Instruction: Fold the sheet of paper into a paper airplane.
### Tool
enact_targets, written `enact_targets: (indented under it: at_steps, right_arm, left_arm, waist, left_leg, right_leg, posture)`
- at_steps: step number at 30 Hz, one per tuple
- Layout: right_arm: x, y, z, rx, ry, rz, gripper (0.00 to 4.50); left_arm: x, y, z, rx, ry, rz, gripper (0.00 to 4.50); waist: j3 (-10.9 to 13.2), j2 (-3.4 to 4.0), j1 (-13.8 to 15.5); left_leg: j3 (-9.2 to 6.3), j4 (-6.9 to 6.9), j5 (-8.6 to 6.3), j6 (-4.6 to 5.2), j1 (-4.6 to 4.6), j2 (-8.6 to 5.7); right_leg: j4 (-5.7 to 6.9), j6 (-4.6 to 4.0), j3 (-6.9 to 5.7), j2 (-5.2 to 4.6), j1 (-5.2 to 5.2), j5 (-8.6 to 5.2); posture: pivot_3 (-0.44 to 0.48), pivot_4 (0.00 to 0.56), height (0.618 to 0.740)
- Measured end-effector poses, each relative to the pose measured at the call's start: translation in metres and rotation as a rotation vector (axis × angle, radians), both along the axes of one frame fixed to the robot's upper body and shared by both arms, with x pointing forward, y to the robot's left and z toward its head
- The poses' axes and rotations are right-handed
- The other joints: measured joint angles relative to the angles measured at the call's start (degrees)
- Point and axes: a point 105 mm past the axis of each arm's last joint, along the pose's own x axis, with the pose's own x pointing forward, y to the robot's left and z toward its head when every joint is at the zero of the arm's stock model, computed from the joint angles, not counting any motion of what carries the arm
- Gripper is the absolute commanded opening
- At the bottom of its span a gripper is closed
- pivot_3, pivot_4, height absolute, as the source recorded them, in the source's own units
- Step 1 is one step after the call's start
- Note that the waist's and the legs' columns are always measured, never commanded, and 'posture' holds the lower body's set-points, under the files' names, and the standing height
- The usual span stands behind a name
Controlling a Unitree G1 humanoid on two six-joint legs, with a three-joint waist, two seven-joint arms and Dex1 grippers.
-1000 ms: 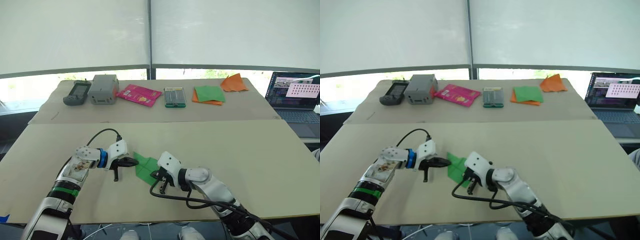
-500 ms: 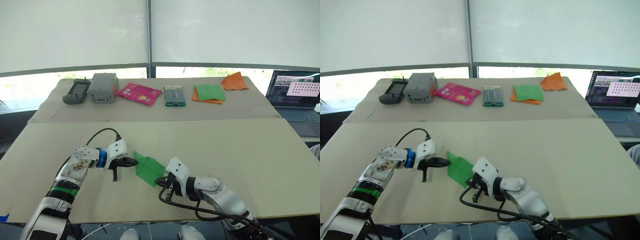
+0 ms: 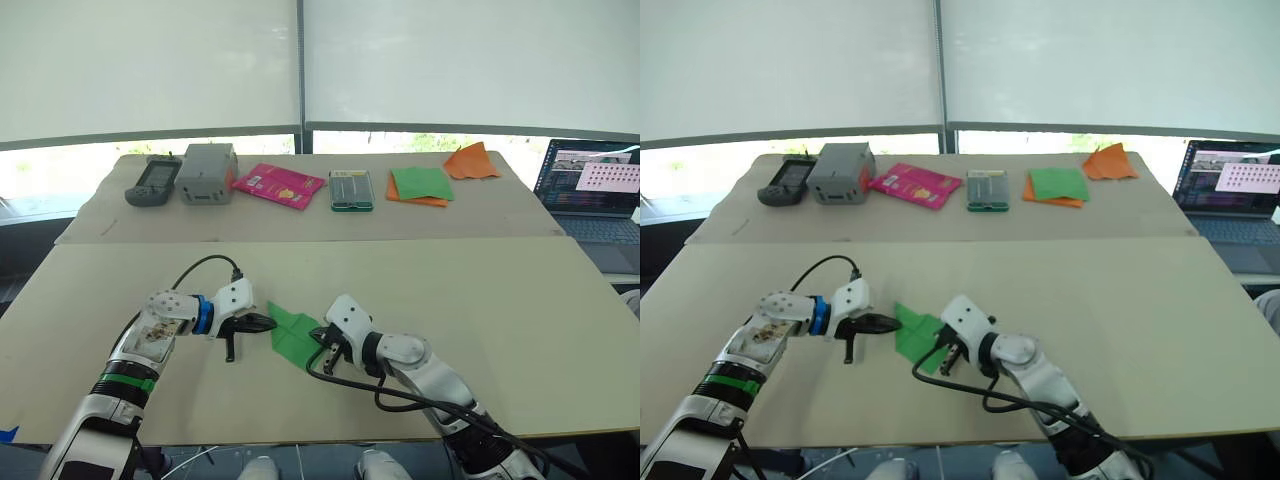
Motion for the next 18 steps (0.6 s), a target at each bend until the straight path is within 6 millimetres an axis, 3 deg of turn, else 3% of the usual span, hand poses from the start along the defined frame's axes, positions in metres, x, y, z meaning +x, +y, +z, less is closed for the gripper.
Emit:
enact_targets:
  at_steps: [10, 18]
  right_arm:
    - [-0.0022, 0.0066, -0.0032, 0.004, 0.011, 0.010, 0.03]
    - [-0.0026, 0.0084, -0.0040, 0.005, 0.008, 0.014, 0.03]
  left_arm:
    - [-0.0009, 0.0006, 0.0044, -0.008, 0.033, 0.015, 0.00]
    - [-0.0086, -0.0070, 0.0071, -0.121, 0.196, 0.031, 0.00]
  waist:
    - [0.0, -0.03, -0.4]
    - [0.1, -0.15, -0.5]
  left_leg:
    - [0.00, 0.00, 0.00, 0.00, 0.02, 0.00]
    - [0.00, -0.01, 0.00, 0.00, -0.10, 0.00]
  right_leg:
    - [0.00, 0.00, 0.00, 0.00, 0.00, 0.00]
    - [0.01, 0.00, 0.00, 0.01, -0.15, 0.00]
  posture:
    - [0.000, 0.150, 0.740]
    - [0.000, 0.150, 0.740]
